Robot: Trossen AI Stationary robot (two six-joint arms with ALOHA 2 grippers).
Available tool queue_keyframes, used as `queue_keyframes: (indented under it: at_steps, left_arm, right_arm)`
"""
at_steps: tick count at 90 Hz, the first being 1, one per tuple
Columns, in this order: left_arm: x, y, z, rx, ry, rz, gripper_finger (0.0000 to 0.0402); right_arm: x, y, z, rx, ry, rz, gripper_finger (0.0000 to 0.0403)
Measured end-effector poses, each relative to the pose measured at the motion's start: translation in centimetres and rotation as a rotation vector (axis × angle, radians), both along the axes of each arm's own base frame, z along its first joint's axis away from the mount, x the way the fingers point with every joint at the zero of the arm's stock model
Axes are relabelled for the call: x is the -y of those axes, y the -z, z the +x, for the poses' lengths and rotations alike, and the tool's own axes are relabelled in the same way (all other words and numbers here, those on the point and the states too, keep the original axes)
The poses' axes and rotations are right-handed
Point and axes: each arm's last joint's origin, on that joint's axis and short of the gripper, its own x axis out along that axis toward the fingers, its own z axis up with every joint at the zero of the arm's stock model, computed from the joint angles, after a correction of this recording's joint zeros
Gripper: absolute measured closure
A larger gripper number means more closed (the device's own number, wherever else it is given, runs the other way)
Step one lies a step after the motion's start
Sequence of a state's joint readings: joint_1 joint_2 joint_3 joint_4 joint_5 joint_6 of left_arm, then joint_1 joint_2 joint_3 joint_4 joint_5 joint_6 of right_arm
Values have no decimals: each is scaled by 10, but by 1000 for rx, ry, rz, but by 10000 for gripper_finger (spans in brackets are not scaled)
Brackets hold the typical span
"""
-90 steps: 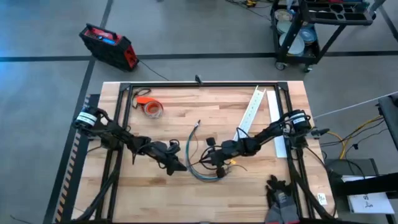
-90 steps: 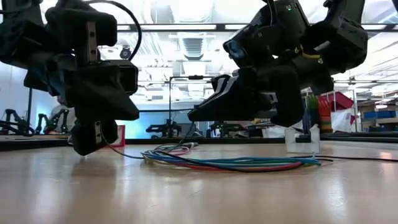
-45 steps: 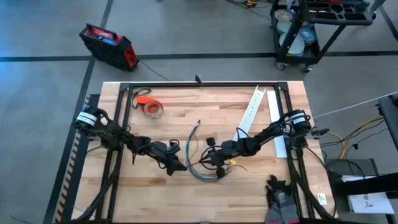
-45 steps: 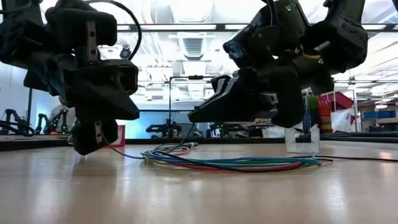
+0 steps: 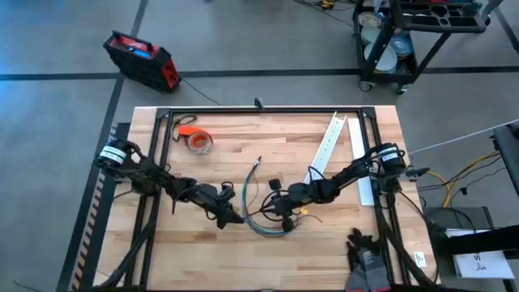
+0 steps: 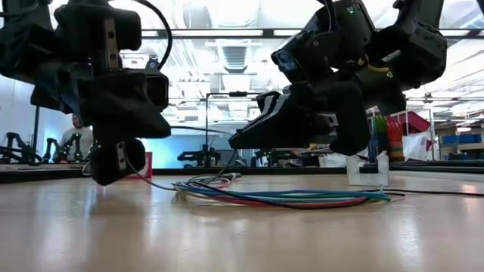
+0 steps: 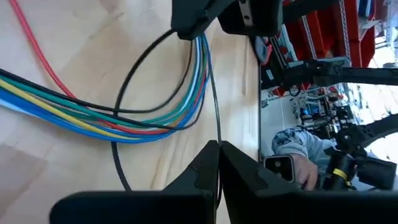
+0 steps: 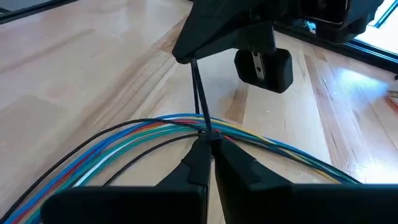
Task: Ziptie cables
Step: Wrap the cables together using a black zip tie
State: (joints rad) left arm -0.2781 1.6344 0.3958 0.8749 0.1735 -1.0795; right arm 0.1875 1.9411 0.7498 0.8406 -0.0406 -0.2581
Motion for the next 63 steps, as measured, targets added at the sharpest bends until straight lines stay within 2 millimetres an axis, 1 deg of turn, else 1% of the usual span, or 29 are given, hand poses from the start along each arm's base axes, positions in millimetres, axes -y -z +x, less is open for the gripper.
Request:
queue_keyframes:
  at_steps: [15, 63]
  left_arm:
    - [0, -1, 1, 20, 6, 8, 402]
    - [-1, 3, -1, -25, -4, 19, 402]
  right_arm:
    - [0, 0, 0, -4, 0, 0, 403]
    - [0, 0, 0, -6, 0, 2, 403]
